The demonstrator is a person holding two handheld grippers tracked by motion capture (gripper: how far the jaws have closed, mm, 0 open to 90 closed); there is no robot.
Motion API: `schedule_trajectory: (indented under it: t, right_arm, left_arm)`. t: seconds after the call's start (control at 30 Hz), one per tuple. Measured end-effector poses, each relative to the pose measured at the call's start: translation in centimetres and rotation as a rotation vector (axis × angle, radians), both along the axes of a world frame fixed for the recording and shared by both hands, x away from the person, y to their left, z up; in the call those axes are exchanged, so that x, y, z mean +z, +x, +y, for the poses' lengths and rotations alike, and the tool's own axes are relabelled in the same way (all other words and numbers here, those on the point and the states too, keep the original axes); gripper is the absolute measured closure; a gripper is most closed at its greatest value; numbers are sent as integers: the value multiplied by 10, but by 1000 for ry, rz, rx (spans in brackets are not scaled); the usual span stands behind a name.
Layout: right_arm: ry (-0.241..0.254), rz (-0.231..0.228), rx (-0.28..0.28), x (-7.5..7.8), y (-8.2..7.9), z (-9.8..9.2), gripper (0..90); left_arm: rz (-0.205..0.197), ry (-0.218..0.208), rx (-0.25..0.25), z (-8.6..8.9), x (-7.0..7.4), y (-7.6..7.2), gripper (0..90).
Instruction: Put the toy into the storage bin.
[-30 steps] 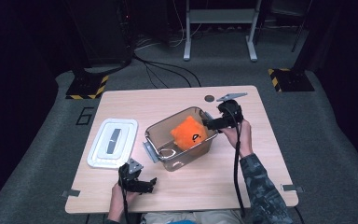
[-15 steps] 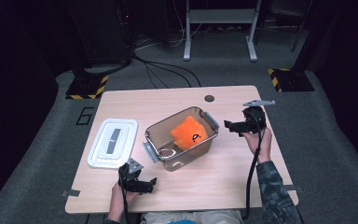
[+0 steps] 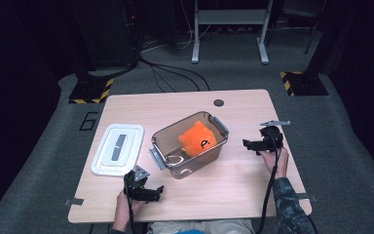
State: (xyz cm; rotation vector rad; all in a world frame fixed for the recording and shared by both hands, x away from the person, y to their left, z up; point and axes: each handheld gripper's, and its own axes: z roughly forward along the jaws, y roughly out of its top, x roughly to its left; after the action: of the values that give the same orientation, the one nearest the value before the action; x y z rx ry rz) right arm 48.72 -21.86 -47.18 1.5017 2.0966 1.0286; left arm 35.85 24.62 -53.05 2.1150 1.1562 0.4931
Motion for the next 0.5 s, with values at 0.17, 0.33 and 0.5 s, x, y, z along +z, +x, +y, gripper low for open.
schedule_trajectory:
  t: [0.17,0.33,0.5]
  right_arm:
    - [-9,18,-6,-23,1,-2,0]
    - [-42,17,-4,-38,0,1,0]
    - [-61,20,1,-44,0,4,0]
  left_arm:
    - [0,0,0,0,0,0,1]
    - [1,0,0,0,0,0,1]
    - [-2,-4,3,-1,0,1,1]
